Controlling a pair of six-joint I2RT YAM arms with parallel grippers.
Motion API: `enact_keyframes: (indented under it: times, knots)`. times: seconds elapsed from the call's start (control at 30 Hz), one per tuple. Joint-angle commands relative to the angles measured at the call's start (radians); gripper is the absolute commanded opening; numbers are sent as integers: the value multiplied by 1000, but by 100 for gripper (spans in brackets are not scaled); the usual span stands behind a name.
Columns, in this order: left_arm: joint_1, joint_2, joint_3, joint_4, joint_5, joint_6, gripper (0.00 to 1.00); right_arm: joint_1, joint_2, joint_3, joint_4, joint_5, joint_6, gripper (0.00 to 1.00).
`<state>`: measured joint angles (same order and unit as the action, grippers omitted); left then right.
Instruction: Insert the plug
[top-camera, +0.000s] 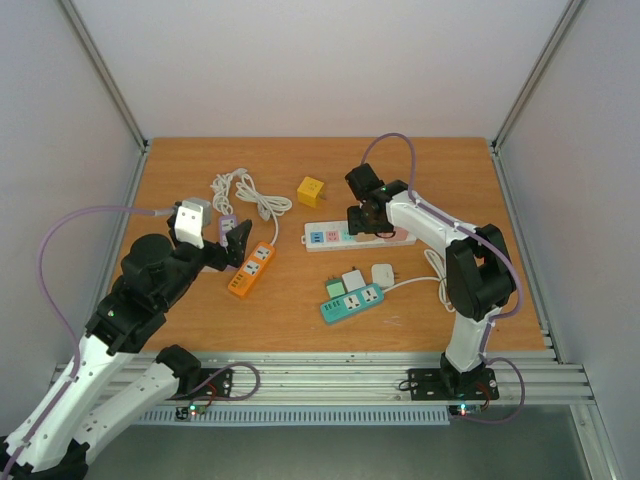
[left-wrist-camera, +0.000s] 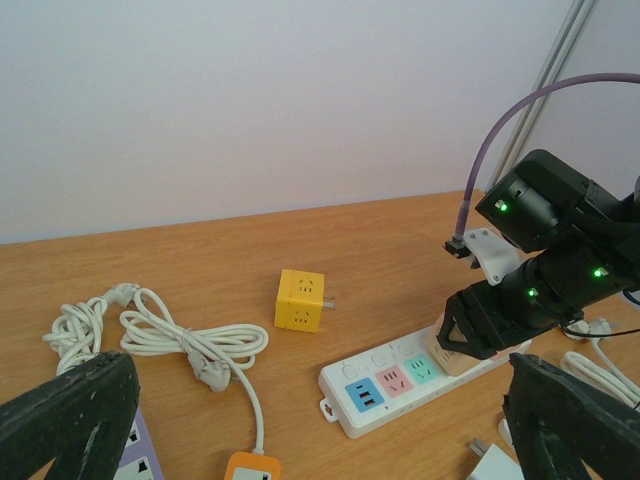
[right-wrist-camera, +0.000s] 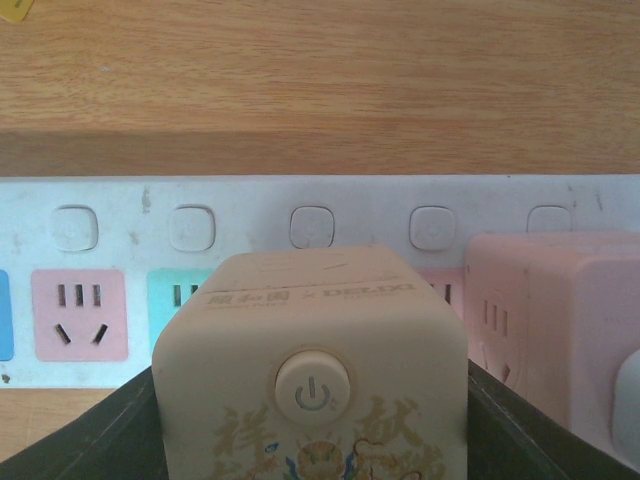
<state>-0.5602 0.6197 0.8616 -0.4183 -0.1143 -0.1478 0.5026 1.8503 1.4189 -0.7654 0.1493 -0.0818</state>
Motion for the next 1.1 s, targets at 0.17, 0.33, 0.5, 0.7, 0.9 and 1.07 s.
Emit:
enact_keyframes:
  times: [0.17, 0.33, 0.5, 0.7, 0.9, 1.07]
  knots:
    - [3, 15, 2, 34, -20, 11, 99, -6, 102, 9, -56, 48, 27, 38]
    - [3, 18, 2, 31, -25, 11, 99, -6, 136, 10, -70, 81, 25, 38]
    - [3, 18, 2, 29, -28, 13, 99, -6, 163, -12, -53, 87, 22, 38]
    - [3, 20, 2, 26, -30, 14, 99, -6, 190, -33, -38, 82, 28, 41]
    - [3, 23, 2, 25, -31, 14, 99, -3, 197, -33, -44, 127, 42, 46]
    - [3, 26, 5, 22, -35, 15, 99, 16, 145, -16, -59, 130, 32, 52]
